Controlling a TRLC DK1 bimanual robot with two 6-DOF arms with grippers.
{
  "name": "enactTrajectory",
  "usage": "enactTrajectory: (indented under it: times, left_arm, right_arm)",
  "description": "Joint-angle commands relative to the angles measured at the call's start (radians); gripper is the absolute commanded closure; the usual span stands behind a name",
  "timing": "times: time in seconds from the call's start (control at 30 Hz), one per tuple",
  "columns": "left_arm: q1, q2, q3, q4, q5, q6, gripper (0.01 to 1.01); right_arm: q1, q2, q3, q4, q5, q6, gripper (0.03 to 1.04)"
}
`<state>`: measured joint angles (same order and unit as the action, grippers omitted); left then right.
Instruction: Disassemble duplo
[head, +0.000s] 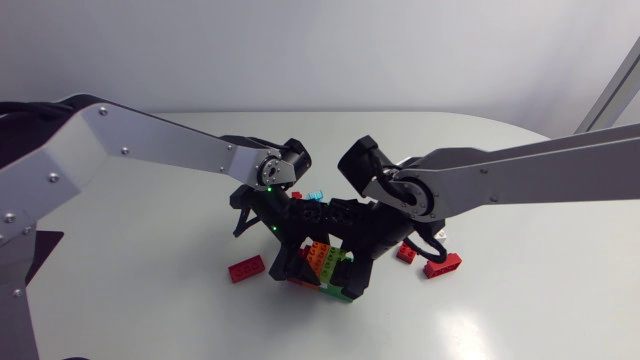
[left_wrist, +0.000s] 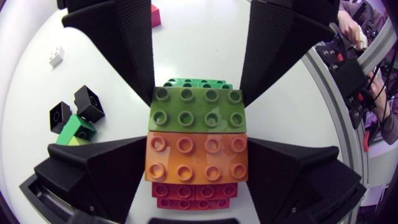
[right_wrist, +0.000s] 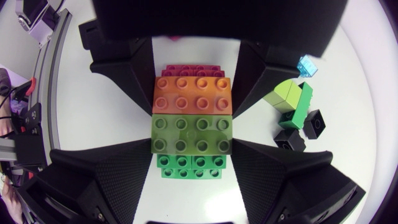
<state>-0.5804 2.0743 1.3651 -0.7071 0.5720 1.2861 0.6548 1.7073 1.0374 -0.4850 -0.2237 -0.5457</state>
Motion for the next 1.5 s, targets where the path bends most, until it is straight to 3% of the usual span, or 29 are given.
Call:
enactTrajectory:
  times: [0.0, 0.97, 1.1, 1.23, 1.47]
  left_arm:
    - [0.001, -0.028, -0.031, 0.003, 0.005, 0.013, 0.164]
    - [-0.015, -0.057, -0.083, 0.058, -0.018, -0.007, 0.175]
    - [-0.009, -0.072, -0.073, 0.057, -0.017, -0.019, 0.175]
    - [-0.009, -0.091, -0.07, 0.051, -0.017, -0.025, 0.175]
    - [-0.002, -0.123, -0.072, 0.04, -0.017, -0.036, 0.174]
  right_arm:
    - [0.019, 0.038, -0.016, 0.016, 0.009, 0.012, 0.63]
    - [-0.08, -0.081, 0.07, -0.13, -0.143, 0.03, 0.63]
    - [-0.034, -0.055, -0.019, -0.032, 0.026, 0.021, 0.63]
    - [-0.03, -0.015, -0.062, 0.029, 0.053, 0.02, 0.63]
    - [-0.041, -0.015, -0.071, 0.045, 0.055, 0.013, 0.63]
